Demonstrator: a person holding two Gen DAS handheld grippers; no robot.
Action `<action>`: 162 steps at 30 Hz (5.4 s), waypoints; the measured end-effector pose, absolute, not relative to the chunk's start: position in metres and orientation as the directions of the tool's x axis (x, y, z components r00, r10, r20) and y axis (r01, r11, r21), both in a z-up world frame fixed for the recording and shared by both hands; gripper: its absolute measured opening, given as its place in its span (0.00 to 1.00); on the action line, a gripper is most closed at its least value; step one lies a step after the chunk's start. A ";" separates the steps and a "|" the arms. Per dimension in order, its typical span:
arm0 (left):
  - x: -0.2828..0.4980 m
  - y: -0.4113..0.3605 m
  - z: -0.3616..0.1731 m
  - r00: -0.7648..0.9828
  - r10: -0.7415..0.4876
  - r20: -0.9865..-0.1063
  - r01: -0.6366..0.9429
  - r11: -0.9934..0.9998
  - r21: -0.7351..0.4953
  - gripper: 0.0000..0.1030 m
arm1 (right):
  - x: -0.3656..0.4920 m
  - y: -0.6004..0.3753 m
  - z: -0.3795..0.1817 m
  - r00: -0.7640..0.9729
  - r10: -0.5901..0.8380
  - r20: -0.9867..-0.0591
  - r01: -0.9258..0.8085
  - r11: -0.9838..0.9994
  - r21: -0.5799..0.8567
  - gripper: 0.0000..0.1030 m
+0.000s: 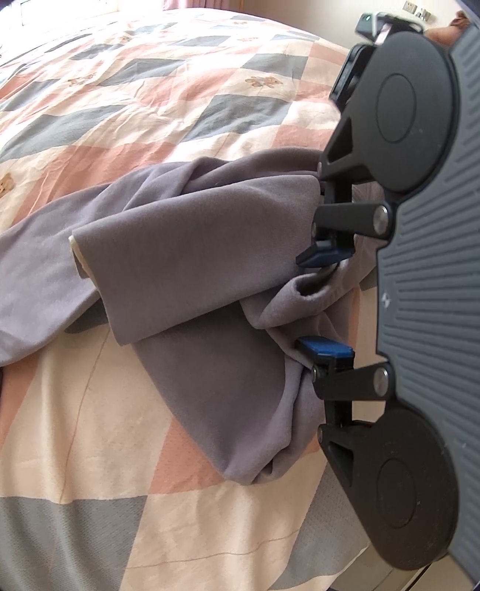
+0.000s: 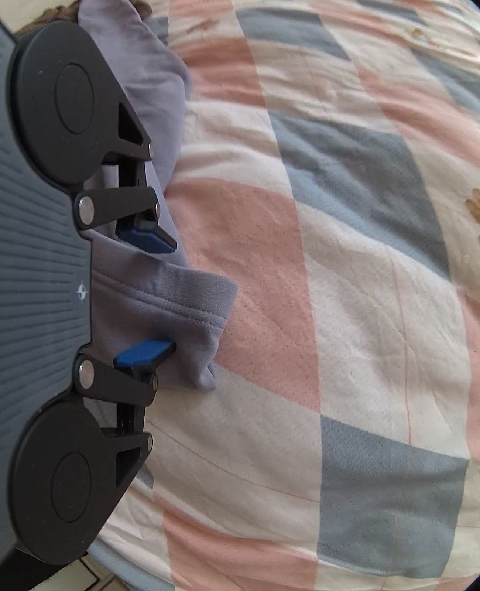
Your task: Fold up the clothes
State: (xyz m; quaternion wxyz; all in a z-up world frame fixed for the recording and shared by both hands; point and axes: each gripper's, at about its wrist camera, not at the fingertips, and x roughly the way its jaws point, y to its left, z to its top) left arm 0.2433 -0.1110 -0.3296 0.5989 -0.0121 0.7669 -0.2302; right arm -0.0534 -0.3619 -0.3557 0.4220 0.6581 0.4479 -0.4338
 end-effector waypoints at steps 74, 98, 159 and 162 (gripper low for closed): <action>0.004 -0.050 -0.192 -0.081 -0.503 -0.860 0.395 0.776 -0.491 0.06 | -0.149 -0.410 -0.179 0.633 0.364 -0.683 0.514 0.463 0.722 0.07; -0.365 -0.362 -0.298 -0.437 -0.304 -0.846 0.727 0.434 -0.532 0.06 | -0.448 -0.627 -0.250 0.244 0.100 -0.965 0.771 0.583 0.255 0.05; 0.039 -0.057 -0.266 -0.022 -0.097 -0.995 0.546 0.833 -0.093 0.30 | -0.579 -0.306 -0.321 0.360 -0.315 -0.878 0.729 -0.492 0.476 0.55; 0.019 -0.065 -0.257 -0.011 -0.105 -0.994 0.559 0.824 -0.093 0.34 | -0.593 -0.312 -0.342 0.356 -0.319 -0.878 0.690 -0.544 0.477 0.55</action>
